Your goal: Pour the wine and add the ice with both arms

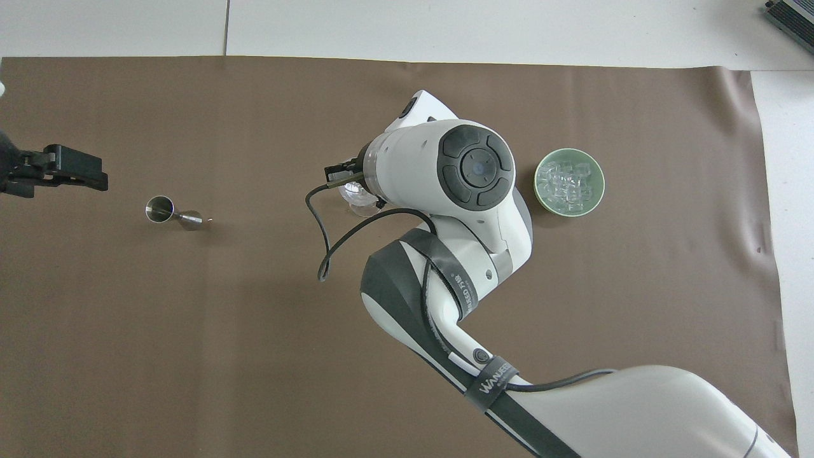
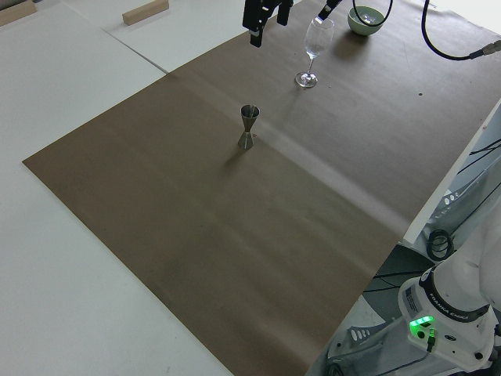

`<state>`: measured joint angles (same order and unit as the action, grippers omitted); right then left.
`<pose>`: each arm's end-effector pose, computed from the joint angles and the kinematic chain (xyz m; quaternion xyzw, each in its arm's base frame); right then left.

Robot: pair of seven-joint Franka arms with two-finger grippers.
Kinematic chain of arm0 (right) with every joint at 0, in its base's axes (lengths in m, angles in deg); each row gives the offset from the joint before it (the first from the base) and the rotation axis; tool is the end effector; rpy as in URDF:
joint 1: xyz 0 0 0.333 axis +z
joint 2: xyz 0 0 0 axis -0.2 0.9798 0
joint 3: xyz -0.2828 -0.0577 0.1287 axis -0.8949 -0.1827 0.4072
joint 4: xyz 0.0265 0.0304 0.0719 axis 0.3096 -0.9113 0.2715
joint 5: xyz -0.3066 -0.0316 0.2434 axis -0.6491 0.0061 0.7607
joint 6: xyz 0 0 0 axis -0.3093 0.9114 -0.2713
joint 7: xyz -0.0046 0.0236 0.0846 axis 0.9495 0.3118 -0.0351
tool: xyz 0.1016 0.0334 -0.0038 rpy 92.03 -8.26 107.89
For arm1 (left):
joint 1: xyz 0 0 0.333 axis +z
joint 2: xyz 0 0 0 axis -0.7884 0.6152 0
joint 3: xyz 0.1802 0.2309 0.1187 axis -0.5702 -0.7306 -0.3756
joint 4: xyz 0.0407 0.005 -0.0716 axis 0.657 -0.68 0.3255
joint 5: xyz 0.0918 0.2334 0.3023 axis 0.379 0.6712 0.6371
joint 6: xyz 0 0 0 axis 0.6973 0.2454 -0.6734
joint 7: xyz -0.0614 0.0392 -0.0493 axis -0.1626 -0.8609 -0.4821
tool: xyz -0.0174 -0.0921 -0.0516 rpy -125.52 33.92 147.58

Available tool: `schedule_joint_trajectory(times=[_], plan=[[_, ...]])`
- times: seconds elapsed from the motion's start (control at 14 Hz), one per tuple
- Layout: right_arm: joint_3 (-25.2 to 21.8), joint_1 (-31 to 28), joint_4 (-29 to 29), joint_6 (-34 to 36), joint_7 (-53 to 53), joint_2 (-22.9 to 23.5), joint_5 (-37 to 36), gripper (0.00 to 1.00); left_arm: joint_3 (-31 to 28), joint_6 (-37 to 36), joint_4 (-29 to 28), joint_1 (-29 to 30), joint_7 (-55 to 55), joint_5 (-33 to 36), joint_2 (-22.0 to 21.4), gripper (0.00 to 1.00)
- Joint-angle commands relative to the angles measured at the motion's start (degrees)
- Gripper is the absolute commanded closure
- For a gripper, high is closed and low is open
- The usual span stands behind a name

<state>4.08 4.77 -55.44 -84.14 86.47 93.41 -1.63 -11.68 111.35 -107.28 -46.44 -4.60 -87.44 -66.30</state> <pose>0.6076 0.4019 0.4784 -0.9654 -0.1154 -0.1645 0.1665 0.5671 -0.0341 0.6266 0.9995 0.0136 0.0215 0.0175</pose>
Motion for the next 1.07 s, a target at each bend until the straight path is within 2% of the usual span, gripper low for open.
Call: schedule_joint_trajectory(times=[0.0,0.14,0.36,0.57,1.0], plan=[[0.3,-0.3,0.4,0.5,1.5,0.3,-1.4,1.00,-0.2,-0.8,-0.5,-0.2,0.8,0.9,-1.4,0.00],[0.3,-0.3,0.4,0.5,1.5,0.3,-1.9,1.00,0.1,-2.1,-0.5,-0.3,0.7,0.8,-1.7,0.00],[0.3,-0.3,0.4,0.5,1.5,0.3,-1.9,0.92,-0.3,-3.2,-0.8,-0.9,1.3,0.4,-2.4,0.00],[0.3,-0.4,0.4,0.6,1.5,0.3,-1.9,0.87,-3.4,-3.2,-1.5,-4.3,5.8,0.4,-3.4,0.00],[0.3,-0.5,0.4,0.7,1.5,0.3,-1.8,0.80,-3.3,-2.0,-1.9,-3.8,5.9,0.7,-3.1,0.00]])
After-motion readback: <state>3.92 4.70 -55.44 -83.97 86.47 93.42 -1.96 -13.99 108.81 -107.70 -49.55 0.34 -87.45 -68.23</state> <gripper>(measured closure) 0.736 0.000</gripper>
